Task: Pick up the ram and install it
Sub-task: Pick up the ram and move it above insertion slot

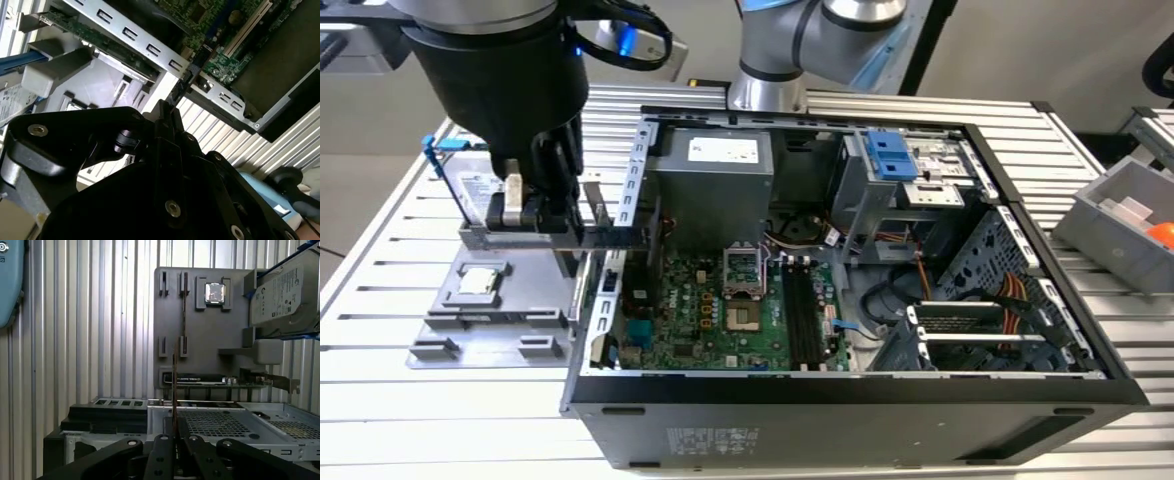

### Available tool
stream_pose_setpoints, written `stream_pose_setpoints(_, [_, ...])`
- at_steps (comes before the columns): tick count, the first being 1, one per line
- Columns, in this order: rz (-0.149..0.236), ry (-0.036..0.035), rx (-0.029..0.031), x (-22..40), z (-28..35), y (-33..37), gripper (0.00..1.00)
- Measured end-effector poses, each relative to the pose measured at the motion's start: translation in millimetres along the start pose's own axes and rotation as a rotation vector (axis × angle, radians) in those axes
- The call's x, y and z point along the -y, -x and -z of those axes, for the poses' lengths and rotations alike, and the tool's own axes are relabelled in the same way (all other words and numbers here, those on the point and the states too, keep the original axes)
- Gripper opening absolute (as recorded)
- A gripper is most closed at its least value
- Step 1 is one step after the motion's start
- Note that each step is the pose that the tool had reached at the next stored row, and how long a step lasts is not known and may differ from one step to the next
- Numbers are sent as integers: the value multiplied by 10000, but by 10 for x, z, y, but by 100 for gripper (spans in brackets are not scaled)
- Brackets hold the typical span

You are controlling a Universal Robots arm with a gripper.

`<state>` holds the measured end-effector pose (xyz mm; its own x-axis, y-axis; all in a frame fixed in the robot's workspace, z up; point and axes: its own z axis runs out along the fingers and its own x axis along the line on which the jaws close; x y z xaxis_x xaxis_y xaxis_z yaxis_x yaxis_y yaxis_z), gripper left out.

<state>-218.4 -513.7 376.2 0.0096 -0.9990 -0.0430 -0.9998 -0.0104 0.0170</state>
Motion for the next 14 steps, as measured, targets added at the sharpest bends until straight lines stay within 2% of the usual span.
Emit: stream_pose_setpoints(14, [26,2,-1,287,5,-3,0])
